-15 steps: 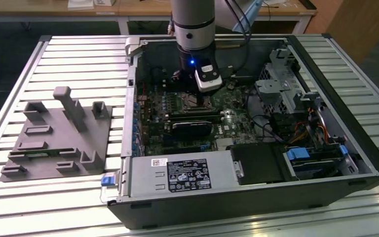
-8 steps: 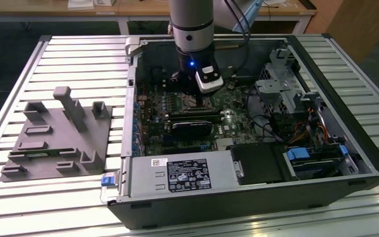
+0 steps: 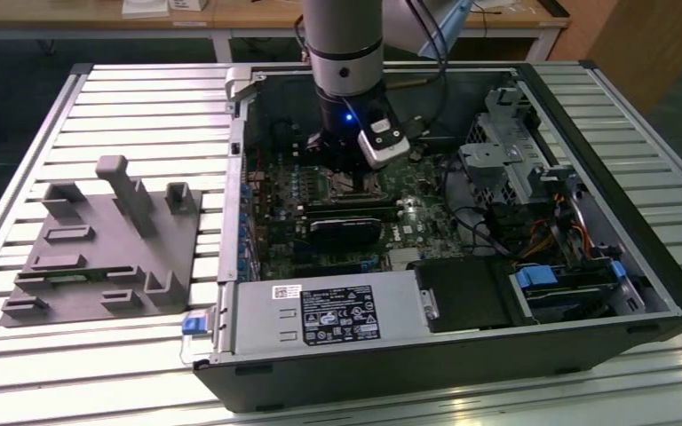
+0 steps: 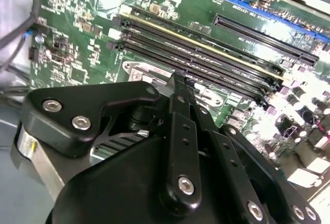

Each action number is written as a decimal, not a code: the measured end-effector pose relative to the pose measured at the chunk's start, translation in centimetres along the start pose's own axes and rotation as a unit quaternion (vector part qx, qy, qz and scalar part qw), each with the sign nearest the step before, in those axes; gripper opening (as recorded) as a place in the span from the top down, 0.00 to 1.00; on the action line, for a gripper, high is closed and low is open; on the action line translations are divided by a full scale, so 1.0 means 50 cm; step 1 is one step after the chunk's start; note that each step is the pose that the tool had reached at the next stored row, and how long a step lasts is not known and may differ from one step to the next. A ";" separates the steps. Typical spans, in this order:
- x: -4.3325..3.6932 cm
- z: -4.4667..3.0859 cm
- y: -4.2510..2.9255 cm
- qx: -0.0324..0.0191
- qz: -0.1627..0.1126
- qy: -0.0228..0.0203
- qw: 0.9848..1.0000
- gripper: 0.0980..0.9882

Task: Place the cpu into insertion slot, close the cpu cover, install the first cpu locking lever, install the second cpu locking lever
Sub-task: 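Install the second cpu locking lever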

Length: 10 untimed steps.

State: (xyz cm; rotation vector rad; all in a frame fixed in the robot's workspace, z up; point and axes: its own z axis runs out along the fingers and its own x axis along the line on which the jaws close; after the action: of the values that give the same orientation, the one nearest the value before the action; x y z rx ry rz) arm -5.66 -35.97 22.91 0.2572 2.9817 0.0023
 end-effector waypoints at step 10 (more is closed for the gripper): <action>0.022 0.001 -0.006 -0.003 -0.023 0.000 1.000 0.99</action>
State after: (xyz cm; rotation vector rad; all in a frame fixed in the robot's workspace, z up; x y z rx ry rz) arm -6.75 -36.10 22.68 0.1874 2.9870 0.0071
